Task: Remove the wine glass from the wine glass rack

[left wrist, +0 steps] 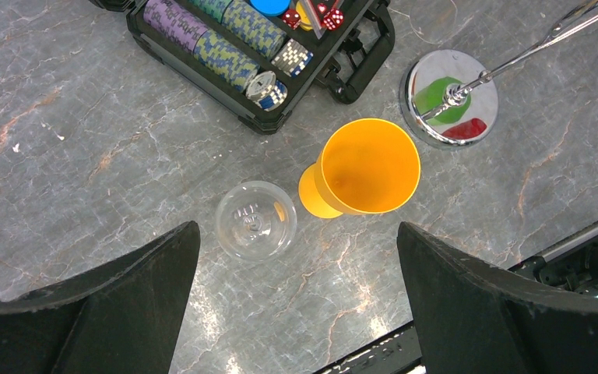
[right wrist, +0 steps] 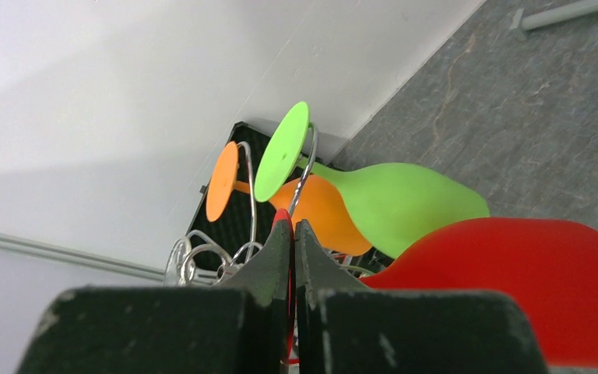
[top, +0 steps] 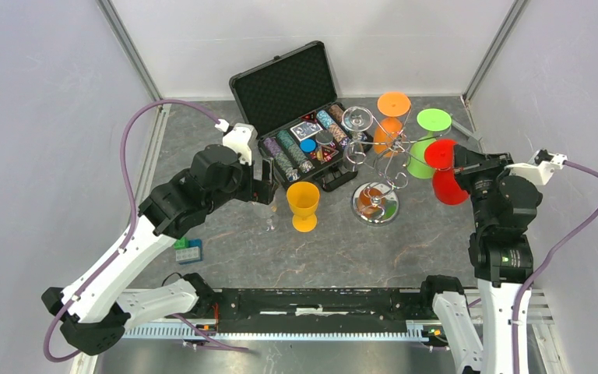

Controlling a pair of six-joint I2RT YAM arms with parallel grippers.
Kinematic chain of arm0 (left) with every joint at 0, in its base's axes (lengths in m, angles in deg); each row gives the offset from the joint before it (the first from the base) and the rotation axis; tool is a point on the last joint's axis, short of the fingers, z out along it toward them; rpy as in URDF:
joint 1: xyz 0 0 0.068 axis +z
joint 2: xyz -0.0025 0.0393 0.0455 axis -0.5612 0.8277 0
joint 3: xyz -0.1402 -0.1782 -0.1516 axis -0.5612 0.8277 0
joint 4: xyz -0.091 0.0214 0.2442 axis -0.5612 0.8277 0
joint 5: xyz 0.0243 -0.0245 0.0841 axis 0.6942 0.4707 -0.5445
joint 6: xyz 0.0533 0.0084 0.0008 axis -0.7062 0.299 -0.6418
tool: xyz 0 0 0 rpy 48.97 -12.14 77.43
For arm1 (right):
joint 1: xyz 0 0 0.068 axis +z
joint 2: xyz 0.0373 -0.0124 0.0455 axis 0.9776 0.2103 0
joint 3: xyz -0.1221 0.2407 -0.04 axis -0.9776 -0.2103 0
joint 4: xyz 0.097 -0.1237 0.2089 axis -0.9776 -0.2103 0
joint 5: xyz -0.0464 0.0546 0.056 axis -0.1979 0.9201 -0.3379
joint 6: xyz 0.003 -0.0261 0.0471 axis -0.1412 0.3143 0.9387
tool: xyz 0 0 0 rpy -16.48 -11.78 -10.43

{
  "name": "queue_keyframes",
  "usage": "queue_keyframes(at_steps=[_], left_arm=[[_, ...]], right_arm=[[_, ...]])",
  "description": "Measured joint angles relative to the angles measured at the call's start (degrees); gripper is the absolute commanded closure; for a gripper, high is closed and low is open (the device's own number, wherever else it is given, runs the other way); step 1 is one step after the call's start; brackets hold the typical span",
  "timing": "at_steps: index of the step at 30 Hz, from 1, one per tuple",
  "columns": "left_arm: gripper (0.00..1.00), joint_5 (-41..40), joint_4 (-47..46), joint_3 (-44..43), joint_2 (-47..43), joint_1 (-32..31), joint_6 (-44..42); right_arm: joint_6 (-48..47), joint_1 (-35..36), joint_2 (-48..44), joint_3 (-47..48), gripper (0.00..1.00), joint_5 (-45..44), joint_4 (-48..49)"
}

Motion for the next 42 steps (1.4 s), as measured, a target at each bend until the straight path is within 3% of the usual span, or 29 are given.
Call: queue_keyframes(at_steps=[19,30,42], left_arm=[[0.00,-0.04,-0.07,0.09,-0.55,0.00,0.00],[0.00,-0.02,-0.57,0.13,-0.59,0.00,0.00],[0.00,0.00,-1.11,0.35,-0.61,0.00,0.00]], right_arm=[[8.92,-0.24,-1.09,-0.46,1.00,8.52,3.08],[8.52,-0.24,-1.57,-0.46,1.00,7.54,2.67],[5.90,-0.17,-4.42,3.08,1.00,1.53,-3.98]])
